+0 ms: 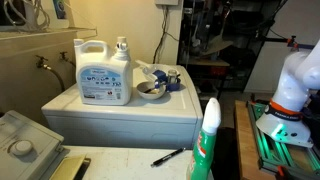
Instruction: Remove the brush off the dustpan
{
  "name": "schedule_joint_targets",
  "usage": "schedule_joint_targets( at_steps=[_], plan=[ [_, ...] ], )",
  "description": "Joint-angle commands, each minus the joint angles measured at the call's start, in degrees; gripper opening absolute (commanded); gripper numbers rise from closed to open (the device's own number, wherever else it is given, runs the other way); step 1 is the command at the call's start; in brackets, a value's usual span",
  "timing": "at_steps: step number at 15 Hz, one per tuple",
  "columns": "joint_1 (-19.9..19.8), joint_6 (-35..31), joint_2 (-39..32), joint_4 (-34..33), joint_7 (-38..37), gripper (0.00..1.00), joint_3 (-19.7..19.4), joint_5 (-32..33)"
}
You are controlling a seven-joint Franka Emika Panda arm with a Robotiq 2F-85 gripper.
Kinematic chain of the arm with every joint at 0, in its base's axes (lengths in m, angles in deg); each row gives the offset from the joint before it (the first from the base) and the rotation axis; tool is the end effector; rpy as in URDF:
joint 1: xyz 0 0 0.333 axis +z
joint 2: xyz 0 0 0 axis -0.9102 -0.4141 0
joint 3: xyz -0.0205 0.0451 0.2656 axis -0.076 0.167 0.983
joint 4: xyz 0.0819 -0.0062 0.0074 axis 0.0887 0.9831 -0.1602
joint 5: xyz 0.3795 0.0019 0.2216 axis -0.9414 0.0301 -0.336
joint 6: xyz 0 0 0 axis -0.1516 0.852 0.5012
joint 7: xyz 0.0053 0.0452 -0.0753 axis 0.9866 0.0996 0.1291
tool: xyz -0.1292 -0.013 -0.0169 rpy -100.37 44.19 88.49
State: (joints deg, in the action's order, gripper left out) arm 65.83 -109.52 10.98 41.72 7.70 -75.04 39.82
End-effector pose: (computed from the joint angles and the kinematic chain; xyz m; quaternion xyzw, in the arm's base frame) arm 0.4889 -0.1253 0.5187 -0.9945 -0.0828 -0.0126 0.0628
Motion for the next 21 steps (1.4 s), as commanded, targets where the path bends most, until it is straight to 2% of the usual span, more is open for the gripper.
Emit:
schedule_joint_targets(
  at_steps=[1, 6, 7, 9, 12, 14, 17, 20, 21],
  plan=[
    [-1.5, 0.2, -0.2, -0.2, 0.4, 1.00, 1.1, -0.5],
    [-1.5, 0.2, -0.2, -0.2, 0.4, 1.00, 1.1, -0.5],
    [-1.4, 2.0, -2.1, -2.3, -1.7, 1.00, 2.1, 0.0],
    [-0.6, 5.5, -6.4, -7.0, -6.4, 1.00, 5.5, 1.6],
    [0.5, 11.2, -15.5, -17.2, -17.9, 1.00, 11.8, 3.6],
    [1.1, 12.5, -21.5, -23.7, -25.6, 1.00, 15.1, 6.2],
    [1.5, 14.0, -30.4, -33.3, -35.7, 1.00, 16.3, 8.1],
    [2.6, 14.6, -35.9, -38.8, -44.7, 1.00, 15.5, 8.4],
    [3.0, 16.1, -37.4, -40.7, -45.1, 1.00, 15.4, 8.8]
  ],
)
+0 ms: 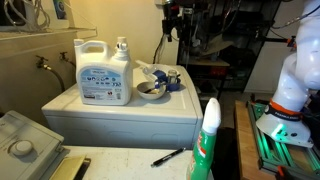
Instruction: Remove the brush off the dustpan
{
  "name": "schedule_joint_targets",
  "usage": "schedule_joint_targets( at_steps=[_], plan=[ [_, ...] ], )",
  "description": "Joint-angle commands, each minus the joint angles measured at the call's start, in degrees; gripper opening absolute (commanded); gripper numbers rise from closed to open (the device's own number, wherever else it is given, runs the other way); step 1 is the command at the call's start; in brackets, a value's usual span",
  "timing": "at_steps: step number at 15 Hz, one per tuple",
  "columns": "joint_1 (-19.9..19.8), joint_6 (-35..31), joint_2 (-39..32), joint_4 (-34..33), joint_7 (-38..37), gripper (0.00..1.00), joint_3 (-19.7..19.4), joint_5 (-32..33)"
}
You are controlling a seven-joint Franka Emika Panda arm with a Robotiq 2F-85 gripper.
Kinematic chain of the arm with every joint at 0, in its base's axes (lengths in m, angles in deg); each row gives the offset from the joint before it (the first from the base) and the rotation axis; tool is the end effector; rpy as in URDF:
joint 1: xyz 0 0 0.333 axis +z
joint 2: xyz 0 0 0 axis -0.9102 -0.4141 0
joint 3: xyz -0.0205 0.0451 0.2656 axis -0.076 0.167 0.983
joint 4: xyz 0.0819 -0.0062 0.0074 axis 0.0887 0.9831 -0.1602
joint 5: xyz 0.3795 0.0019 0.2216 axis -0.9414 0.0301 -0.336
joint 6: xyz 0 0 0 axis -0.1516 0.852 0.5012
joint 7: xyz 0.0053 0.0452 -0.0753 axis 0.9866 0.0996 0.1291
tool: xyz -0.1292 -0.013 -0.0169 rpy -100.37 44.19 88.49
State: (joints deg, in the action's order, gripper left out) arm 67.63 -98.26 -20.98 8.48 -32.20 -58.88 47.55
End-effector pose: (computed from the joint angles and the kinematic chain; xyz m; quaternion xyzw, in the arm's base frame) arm 0.6295 0.0292 0.4908 0.9883 -0.1152 -0.0787 0.0614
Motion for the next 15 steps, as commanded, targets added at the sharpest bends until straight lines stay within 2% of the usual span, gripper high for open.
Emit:
schedule_joint_targets(
  at_steps=[1, 5, 6, 12, 15],
  plan=[
    [0.6, 1.1, -2.0, -2.3, -1.8, 1.00, -0.7, 0.0],
    [1.4, 3.0, -5.3, -6.3, -4.1, 1.00, -0.8, 0.2],
    [2.5, 6.9, -7.2, -9.0, -11.8, 1.00, -1.4, 0.8],
    [7.6, 5.9, -12.2, -11.5, -35.7, 1.00, -1.0, -1.6],
    [8.0, 5.6, -13.8, -10.9, -44.7, 1.00, -1.4, -3.4]
  ],
)
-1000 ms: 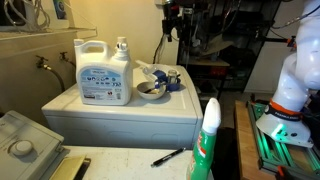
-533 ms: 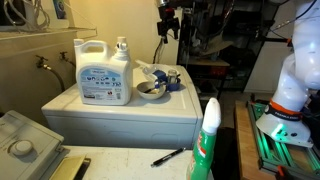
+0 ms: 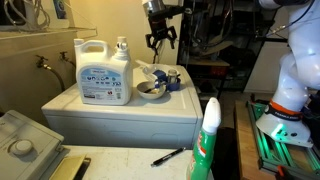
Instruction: Remove the brush off the dustpan
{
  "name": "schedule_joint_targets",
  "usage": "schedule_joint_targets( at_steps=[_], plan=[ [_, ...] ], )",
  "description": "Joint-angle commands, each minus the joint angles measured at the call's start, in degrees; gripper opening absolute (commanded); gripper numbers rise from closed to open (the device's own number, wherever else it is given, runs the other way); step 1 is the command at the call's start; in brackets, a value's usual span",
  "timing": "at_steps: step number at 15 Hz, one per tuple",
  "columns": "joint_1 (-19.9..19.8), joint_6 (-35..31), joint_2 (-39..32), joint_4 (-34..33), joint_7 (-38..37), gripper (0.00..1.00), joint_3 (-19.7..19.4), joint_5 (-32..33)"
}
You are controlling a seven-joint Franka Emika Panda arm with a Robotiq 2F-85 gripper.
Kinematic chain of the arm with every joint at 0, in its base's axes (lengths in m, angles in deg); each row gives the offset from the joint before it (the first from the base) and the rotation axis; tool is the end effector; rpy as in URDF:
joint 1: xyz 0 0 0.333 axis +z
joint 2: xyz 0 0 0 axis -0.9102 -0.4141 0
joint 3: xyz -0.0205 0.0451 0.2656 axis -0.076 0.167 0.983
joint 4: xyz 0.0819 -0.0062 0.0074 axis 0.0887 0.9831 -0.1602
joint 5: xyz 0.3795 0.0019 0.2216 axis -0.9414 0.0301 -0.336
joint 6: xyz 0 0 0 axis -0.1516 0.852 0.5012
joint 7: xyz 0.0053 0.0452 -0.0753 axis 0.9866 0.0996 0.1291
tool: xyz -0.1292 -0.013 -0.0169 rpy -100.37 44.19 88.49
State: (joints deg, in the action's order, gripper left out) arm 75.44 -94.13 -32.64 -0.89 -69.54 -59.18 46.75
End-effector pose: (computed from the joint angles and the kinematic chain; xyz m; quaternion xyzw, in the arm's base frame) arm 0.6526 0.1182 0.4355 0.9194 -0.3642 -0.1010 0.1093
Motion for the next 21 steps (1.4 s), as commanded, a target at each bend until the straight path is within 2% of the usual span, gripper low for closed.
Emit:
schedule_joint_targets(
  at_steps=[1, 5, 6, 8, 10, 12, 14, 21],
  plan=[
    [0.2, 1.4, -2.8, -1.6, -10.4, 1.00, -1.1, -3.4],
    [-0.9, 4.7, -5.5, -2.7, -18.7, 1.00, -1.0, -10.2],
    [-0.1, 1.8, -4.1, -0.9, -15.3, 1.00, -0.8, -6.9],
    [-0.3, 2.9, -4.9, -1.3, -17.3, 1.00, -0.9, -8.4],
    [-0.8, -3.0, -5.4, -0.9, -21.9, 1.00, -0.8, -12.7],
    [-0.6, -10.9, -6.0, 0.2, -24.0, 1.00, -1.0, -13.3],
    [-0.2, -15.5, -6.9, 0.7, -25.1, 1.00, -1.1, -12.0],
    [-0.5, -14.6, -9.2, 0.7, -24.2, 1.00, -2.0, -9.8]
  ],
)
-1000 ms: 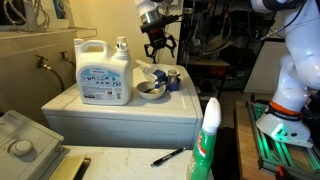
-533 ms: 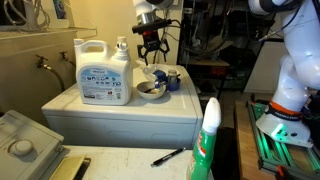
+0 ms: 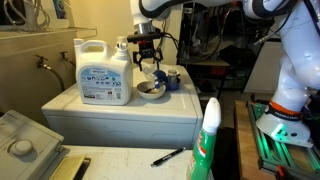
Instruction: Remove the brush off the dustpan
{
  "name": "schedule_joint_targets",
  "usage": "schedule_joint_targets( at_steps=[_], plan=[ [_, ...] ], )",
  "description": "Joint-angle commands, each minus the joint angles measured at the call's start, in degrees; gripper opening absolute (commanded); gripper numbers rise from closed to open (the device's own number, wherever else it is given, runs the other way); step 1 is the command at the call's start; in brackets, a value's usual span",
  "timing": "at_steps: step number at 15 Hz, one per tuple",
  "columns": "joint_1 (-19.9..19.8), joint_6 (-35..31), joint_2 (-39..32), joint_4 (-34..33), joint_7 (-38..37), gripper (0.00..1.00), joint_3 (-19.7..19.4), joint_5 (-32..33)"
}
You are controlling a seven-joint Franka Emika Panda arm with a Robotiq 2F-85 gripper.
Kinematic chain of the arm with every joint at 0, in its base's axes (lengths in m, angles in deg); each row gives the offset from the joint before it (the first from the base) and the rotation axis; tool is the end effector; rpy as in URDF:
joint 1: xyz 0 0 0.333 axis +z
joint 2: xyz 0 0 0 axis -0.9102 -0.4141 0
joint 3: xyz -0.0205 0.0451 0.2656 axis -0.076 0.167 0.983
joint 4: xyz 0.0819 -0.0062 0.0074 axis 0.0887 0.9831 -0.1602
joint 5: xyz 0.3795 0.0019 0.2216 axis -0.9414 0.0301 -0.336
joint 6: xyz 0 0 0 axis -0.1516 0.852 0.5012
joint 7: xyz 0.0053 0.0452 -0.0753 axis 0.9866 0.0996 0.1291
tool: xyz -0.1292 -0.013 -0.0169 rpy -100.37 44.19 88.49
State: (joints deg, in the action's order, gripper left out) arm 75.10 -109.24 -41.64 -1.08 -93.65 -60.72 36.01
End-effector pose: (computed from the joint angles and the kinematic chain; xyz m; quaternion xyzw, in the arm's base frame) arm 0.6994 0.1316 0.3437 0.8144 -0.5711 -0.1001 0.0257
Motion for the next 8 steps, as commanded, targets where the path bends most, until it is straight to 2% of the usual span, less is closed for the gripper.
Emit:
schedule_joint_targets(
  at_steps=[1, 8],
  plan=[
    [-0.2, 0.4, -0.6, 1.0, 0.2, 1.00, -0.4, 0.9],
    [-0.6, -0.7, -1.5, 4.1, 1.3, 1.00, -0.6, 0.4]
  ],
)
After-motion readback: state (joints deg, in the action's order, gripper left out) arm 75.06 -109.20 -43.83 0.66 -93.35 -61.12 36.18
